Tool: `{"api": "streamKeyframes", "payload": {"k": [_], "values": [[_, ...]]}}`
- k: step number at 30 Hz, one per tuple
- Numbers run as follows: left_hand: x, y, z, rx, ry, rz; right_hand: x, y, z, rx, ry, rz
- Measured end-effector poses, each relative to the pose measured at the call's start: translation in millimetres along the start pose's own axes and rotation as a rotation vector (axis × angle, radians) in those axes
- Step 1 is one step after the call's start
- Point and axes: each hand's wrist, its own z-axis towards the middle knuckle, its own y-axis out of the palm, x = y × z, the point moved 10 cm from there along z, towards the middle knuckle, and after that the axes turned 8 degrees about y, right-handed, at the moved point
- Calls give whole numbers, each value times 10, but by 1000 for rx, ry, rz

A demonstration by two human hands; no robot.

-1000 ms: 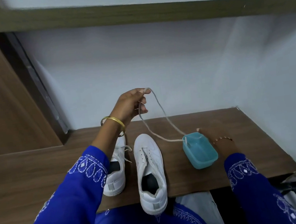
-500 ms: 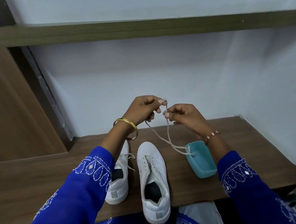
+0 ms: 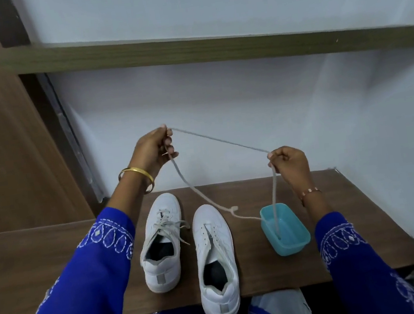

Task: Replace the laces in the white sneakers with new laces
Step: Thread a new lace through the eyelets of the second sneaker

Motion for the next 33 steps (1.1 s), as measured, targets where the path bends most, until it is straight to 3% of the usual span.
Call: {"api": "streamKeyframes", "payload": {"k": [10, 13, 18, 23, 28, 30, 33], "values": [[229, 786, -109, -248, 31, 4, -560, 1063, -580, -582, -210, -198], [268, 805, -105, -233, 55, 10, -541, 1308, -751, -667, -183, -157], [361, 276, 9, 22, 102, -122, 26, 1268, -725, -648, 44, -32], [478, -245, 84, 227, 168, -200, 666, 983, -559, -512, 44, -380], [509, -310, 84, 234, 191, -122, 809, 819, -434, -435, 79, -495], [379, -233, 70, 203, 160, -60, 527, 880, -457, -440, 74, -382], [197, -161, 55, 178, 118, -18, -27, 1000, -526, -472, 110, -11]]}}
